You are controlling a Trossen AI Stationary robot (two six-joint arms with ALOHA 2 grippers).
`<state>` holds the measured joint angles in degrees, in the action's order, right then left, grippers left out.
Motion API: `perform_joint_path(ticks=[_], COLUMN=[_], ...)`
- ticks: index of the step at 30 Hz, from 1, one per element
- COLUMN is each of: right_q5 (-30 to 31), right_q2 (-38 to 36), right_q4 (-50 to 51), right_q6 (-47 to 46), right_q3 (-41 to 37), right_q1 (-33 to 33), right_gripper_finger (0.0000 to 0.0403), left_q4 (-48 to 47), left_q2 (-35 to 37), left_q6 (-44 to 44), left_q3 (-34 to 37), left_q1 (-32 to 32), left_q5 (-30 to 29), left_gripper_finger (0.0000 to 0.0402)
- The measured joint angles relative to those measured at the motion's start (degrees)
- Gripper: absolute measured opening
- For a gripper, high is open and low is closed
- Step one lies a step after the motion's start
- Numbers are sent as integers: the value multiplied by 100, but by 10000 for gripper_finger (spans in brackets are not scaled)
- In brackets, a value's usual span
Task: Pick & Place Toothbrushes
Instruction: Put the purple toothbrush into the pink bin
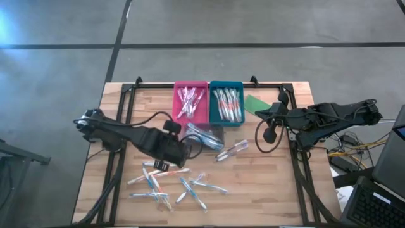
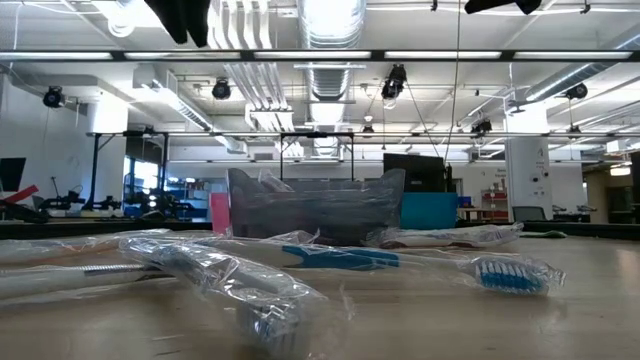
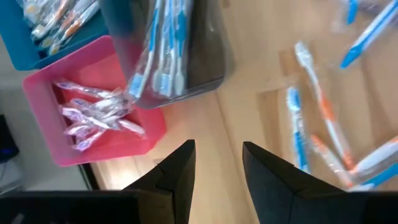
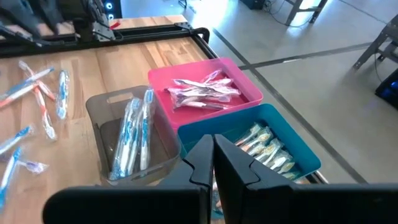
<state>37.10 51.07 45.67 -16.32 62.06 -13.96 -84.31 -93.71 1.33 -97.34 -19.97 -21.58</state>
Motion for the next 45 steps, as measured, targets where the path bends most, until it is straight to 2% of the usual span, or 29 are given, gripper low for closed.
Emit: perform_joint_path(ticks=[6, 13, 20, 26, 32, 38, 45], right_q5=[-89, -1042, -1059, -1094, -1644, -1805, -1814], right_q2=[150, 690, 1695, 2488, 3032, 3402, 3716], right_q4=[40, 66, 44, 46, -70, -473, -748], right_q6=[22, 163, 1033, 845, 710, 822, 864], right_q3=[-50, -618, -1019, -927, -809, -828, -846], right_q1=[-8, -64, -271, -308, -308, -304, -302], right_gripper_finger=[8, 8, 8, 8, 11, 51, 123], left_q4=[231, 1129, 2252, 3562, 4510, 4874, 4989], left_q2=[37, 399, 1121, 2089, 2867, 3236, 3263], left_q6=[247, 24, -10, 25, 176, 237, 265], left_q3=[82, 772, 1950, 3238, 4273, 4793, 4891], left_q1=[-397, -735, -758, -758, -754, -754, -754], left_q5=[186, 244, 267, 265, 254, 244, 244], left_gripper_finger=[139, 131, 128, 128, 128, 128, 128])
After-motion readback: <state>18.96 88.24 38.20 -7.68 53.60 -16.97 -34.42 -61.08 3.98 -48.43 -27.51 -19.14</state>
